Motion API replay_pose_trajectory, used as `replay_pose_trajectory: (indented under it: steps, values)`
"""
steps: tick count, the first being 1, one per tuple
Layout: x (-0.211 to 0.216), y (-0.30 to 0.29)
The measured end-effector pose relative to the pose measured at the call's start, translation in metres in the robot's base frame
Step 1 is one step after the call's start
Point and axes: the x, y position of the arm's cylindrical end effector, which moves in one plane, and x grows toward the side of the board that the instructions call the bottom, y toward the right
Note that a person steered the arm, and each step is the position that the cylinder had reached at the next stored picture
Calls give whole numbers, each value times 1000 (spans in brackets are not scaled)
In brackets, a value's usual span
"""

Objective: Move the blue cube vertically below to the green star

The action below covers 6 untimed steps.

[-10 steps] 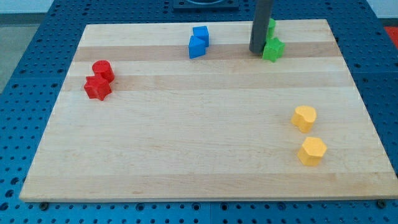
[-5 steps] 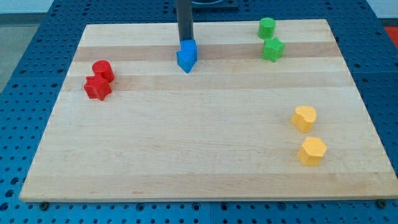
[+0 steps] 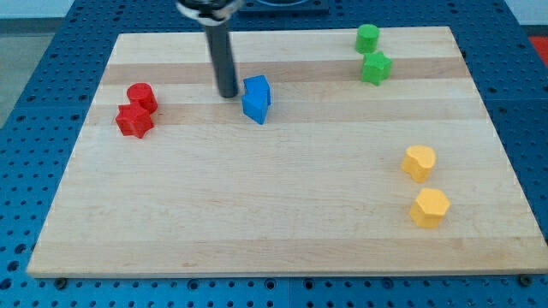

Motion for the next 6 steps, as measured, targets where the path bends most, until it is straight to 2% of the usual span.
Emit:
replay_pose_trajectory:
  steps: [1,2,3,4,6]
  values:
    - [2,69]
    - [11,113]
    - [13,77]
    - [18,84]
    - [30,148]
